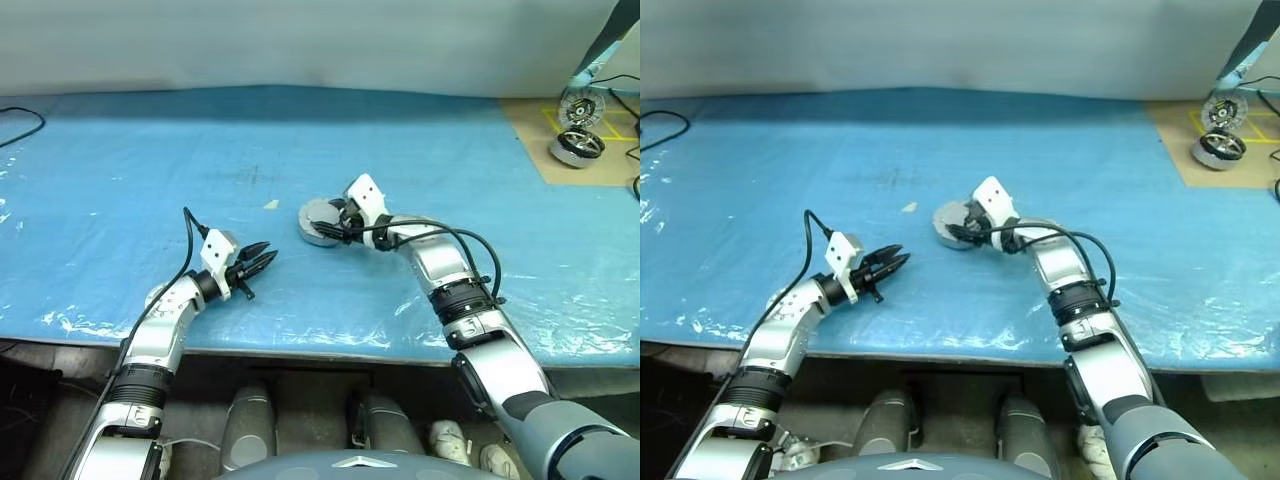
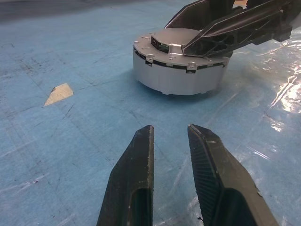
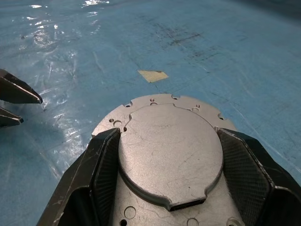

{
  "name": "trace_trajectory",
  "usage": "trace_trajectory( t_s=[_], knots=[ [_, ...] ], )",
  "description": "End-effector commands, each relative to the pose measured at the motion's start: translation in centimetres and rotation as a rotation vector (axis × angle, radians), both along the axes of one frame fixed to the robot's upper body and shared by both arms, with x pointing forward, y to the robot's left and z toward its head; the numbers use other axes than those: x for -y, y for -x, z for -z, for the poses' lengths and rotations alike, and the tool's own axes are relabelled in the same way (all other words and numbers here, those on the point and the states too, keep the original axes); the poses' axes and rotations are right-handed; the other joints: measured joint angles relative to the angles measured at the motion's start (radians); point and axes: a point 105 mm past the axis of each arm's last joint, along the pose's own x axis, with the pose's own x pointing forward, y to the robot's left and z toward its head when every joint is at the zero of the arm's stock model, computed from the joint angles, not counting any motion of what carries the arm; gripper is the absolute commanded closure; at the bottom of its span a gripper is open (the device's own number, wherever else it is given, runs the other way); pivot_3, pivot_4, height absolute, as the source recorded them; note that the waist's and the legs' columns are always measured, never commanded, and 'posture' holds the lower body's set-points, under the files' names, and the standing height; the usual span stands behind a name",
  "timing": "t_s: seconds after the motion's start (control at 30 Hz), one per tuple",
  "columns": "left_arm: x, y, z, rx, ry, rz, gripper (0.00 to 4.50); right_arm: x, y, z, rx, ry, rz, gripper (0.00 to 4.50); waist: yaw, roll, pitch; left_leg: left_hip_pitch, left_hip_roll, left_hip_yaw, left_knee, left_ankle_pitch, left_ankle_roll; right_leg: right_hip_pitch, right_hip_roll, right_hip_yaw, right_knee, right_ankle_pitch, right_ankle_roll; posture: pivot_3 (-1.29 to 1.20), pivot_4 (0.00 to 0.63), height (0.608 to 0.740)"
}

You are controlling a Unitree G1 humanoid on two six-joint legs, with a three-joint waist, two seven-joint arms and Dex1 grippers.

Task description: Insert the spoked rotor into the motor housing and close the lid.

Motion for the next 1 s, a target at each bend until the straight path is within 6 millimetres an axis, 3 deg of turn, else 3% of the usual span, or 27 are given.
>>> trace_trajectory(
  t_s=[0.03, 0.8, 1.0],
  knots=[
    [0.1, 0.0, -0.6, 0.027, 0.007, 0.010, 3.34, 0.8, 0.5, 1.6, -0.061, 0.052, -0.018, 1.57, 0.000, 0.000, 0.000, 0.000, 0.000, 0.000, 0.000, 0.000, 0.000, 0.000, 0.000, 0.000, 0.000, 0.000, 0.000, 0.00, 0.150, 0.740],
    [0.1, 0.2, -0.5, 0.026, 0.002, 0.014, 3.34, 0.5, 0.9, 4.3, -0.098, 0.112, 0.016, 1.57, -0.002, -0.001, -0.001, 0.006, 0.001, 0.002, -0.001, 0.000, 0.000, 0.004, 0.000, 0.002, 0.000, 0.000, 0.000, 0.00, 0.150, 0.740],
    [0.2, 0.2, -0.6, 0.027, 0.004, 0.015, 3.34, 1.4, 0.9, 6.6, -0.152, 0.190, 0.069, 1.57, -0.003, -0.001, -0.001, 0.011, 0.000, 0.003, -0.001, -0.001, 0.001, 0.007, 0.000, 0.005, 0.000, 0.000, 0.000, 0.00, 0.150, 0.740]
  ],
)
